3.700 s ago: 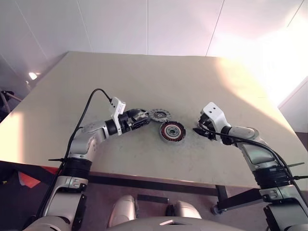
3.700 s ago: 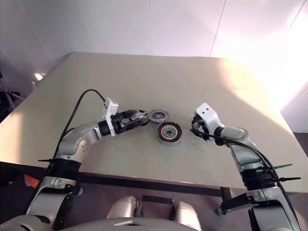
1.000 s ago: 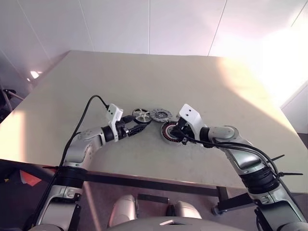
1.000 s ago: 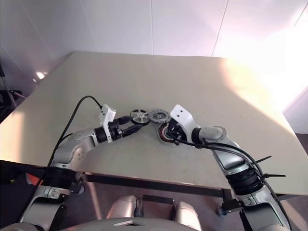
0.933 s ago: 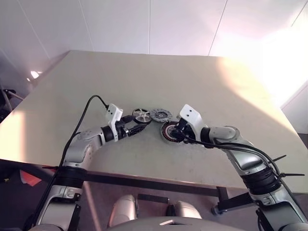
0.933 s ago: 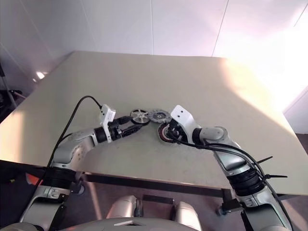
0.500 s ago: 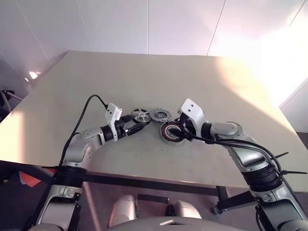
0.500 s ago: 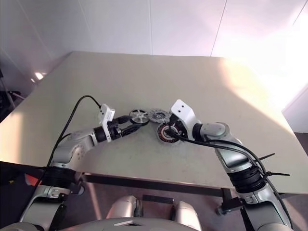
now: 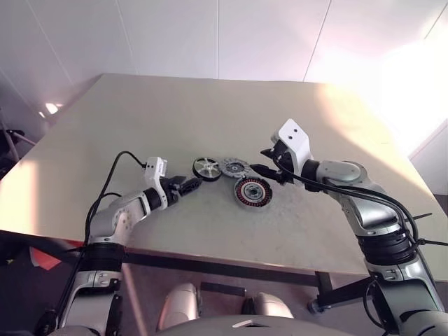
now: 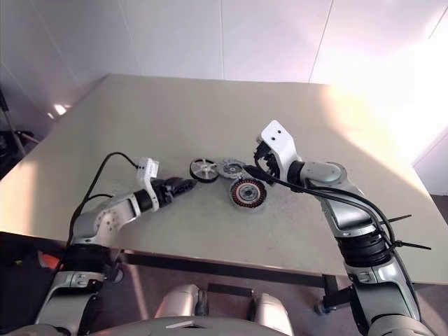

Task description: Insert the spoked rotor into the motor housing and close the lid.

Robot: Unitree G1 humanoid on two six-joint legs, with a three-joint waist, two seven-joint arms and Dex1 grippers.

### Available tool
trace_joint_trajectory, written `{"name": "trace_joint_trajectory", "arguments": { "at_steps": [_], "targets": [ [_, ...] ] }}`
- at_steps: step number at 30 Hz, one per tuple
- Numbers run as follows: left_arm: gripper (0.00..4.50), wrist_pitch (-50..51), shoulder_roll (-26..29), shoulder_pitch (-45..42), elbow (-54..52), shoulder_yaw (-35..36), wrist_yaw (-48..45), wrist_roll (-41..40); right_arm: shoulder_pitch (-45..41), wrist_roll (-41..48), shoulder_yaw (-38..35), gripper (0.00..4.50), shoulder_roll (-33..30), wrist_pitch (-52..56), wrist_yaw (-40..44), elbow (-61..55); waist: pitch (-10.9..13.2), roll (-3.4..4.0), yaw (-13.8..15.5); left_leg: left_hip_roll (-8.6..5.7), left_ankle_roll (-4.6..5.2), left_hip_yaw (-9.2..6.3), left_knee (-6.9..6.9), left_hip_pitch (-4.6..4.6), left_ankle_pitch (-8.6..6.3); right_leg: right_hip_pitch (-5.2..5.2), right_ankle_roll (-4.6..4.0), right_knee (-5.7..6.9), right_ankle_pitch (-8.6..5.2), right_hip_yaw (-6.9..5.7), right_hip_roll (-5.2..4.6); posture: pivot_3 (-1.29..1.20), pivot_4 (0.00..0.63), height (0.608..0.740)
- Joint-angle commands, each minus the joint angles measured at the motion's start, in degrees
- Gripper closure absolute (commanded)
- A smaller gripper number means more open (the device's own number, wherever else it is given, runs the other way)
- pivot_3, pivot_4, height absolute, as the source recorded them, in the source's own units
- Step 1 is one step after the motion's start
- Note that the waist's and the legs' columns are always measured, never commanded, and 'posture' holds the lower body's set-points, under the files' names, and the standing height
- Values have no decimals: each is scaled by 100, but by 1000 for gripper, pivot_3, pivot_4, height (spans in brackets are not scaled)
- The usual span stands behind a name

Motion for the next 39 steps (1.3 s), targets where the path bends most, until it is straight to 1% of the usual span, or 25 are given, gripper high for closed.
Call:
{"name": "trace_joint_trajectory", "arguments": {
  "at_steps": [1,4,9,10,11,13,17,22,25,27,30,32,39],
  "targets": [
    [312,307,-324,-397,445,536,400,-462,-89,94,-139,1850,-92,1,11,-54,0,0,4,0,0,0,1,0,0,1,0,-1,0,0,0,0,0,740],
    [312,440,-499,-577,731,807,594,-632,-62,111,-146,1850,-98,32,-1,-87,0,-1,5,0,1,-1,2,1,0,1,0,0,0,0,0,0,0,740],
    [312,504,-638,-799,1264,1099,964,-698,-45,120,-181,1850,-112,71,-34,-129,0,0,16,0,3,-1,2,1,-1,2,0,-2,0,0,0,0,0,740],
    [708,467,-650,-857,1433,1100,1034,-645,-47,103,-189,1811,-121,72,-59,-138,0,0,27,0,3,-1,2,3,-1,4,0,-1,0,-1,0,0,0,740],
    [932,447,-658,-903,1562,1079,1080,-598,-56,98,-202,1811,-122,79,-80,-148,-1,0,30,0,2,-1,2,8,0,9,2,-1,-1,-1,0,0,0,740],
    [1569,443,-646,-974,1755,970,1159,-468,-90,142,-243,1811,-93,125,-114,-188,-1,1,40,0,2,-1,2,22,0,22,31,-2,-17,0,0,0,0,740],
    [2994,593,-631,-1043,1785,756,1086,-364,-91,184,-205,1811,-64,165,-168,-311,-2,2,58,0,2,-2,2,40,-1,38,42,-4,-23,-1,-1,0,0,740],
    [2994,658,-625,-1038,1713,797,1015,-410,-127,184,-191,1811,-66,163,-244,-273,-2,2,128,0,5,-1,1,39,-3,39,40,-8,-22,0,-1,0,0,740],
    [2994,644,-621,-1001,1681,811,959,-425,-121,184,-166,1811,-61,152,-275,-267,-2,2,131,0,7,-2,0,33,-5,35,15,-9,-8,0,-1,0,0,740],
    [2994,640,-599,-960,1642,810,912,-432,-120,169,-132,1811,-51,135,-298,-255,-2,2,130,0,7,-2,0,32,-5,34,15,-9,-8,0,-1,0,0,740],
    [3562,627,-582,-911,1545,889,836,-515,-148,157,-126,1811,-49,111,-316,-205,-2,2,129,0,7,-1,0,32,-5,33,25,-10,-14,0,-1,0,0,740],
    [4055,680,-535,-873,1422,945,783,-596,-191,153,-143,1811,-52,92,-318,-151,-2,2,130,0,7,-1,0,29,-5,31,25,-9,-13,0,-1,0,0,740],
    [4061,977,-363,-637,911,1021,664,-838,-278,112,-153,1811,-58,2,-347,14,-2,2,118,0,5,-1,0,-2,-4,2,9,-9,-5,0,0,0,0,740]
  ]
}}
